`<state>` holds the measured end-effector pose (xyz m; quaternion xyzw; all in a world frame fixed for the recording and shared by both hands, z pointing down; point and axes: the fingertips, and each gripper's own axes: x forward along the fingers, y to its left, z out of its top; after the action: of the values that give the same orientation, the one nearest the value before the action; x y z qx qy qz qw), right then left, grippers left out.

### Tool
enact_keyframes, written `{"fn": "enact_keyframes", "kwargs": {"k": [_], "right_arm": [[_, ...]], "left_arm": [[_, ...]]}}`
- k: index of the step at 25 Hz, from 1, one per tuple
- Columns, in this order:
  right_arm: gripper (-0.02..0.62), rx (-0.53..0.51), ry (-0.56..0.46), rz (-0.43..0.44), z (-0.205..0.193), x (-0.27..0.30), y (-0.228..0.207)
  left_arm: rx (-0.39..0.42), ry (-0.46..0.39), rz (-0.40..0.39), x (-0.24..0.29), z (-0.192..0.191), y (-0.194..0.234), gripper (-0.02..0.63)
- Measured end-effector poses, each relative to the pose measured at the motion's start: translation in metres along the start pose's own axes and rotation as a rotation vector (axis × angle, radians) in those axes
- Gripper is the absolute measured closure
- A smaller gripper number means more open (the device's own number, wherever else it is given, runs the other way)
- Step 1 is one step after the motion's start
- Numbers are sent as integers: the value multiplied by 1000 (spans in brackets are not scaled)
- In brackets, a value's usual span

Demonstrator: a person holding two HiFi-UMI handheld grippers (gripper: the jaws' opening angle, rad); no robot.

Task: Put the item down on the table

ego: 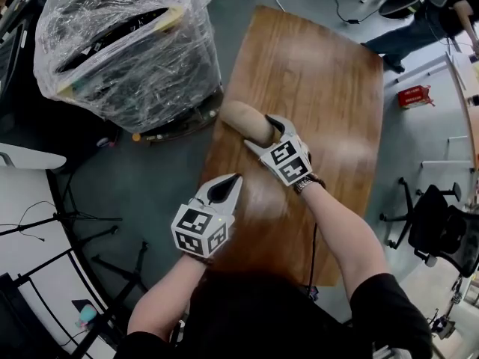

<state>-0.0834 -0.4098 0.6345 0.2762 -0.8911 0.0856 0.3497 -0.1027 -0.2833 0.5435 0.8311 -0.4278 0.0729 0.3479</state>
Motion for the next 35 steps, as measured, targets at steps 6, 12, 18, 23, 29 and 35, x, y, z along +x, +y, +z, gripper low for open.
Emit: {"fn": "enact_keyframes", "kwargs": {"k": [6,12,18,23,29,35], "right_arm": [[252,5,10,-10,-13,9,-3],[242,29,32,-11,-21,14,-2],[230,31,5,-25,-15,3,0],[230,35,-21,-43,-9,-15,3],[232,58,-87,-69,6,-52,15],[237,100,-180,-82,24,-107,34]], "left_arm": [[-3,19,-6,7,-3,4,597],[8,28,-7,11,-3,5,597],[23,22,-1,9,-1,1,597],[43,10,5,6,3,-6,597],[70,-18,19,-5,7,-20,597],[110,-58,39,-19,13,-38,598]]}}
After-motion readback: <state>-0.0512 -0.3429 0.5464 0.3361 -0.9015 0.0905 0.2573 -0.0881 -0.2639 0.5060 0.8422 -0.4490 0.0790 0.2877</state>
